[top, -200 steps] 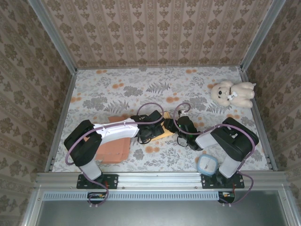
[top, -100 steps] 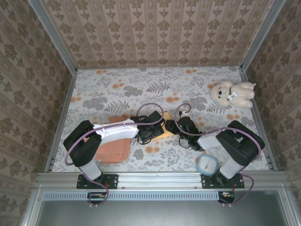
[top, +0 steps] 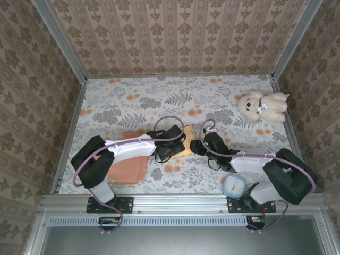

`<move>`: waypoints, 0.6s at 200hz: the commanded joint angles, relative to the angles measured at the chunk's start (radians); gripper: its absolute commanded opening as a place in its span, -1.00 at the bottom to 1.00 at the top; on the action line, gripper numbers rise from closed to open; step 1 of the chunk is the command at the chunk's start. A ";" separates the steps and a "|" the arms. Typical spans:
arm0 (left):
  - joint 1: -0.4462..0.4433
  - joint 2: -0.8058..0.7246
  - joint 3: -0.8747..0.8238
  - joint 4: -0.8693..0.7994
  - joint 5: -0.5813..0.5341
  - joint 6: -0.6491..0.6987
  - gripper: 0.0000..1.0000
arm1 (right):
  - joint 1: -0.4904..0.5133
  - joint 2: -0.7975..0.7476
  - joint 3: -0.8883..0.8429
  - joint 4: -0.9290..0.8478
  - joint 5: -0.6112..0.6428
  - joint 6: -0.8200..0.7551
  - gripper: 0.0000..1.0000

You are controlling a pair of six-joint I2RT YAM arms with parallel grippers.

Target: Fold the paper box

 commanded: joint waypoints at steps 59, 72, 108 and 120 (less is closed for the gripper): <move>0.015 -0.026 -0.030 -0.037 -0.033 -0.007 0.47 | 0.019 -0.002 -0.034 -0.010 -0.080 -0.007 -0.05; 0.015 -0.026 -0.030 -0.038 -0.032 -0.007 0.46 | 0.029 -0.002 -0.038 -0.004 -0.076 -0.004 -0.10; 0.018 -0.025 -0.028 -0.043 -0.036 -0.006 0.46 | 0.042 -0.002 -0.045 -0.005 -0.083 -0.001 -0.16; 0.018 -0.027 -0.027 -0.045 -0.036 -0.005 0.46 | 0.042 -0.003 -0.044 -0.010 -0.080 -0.004 -0.20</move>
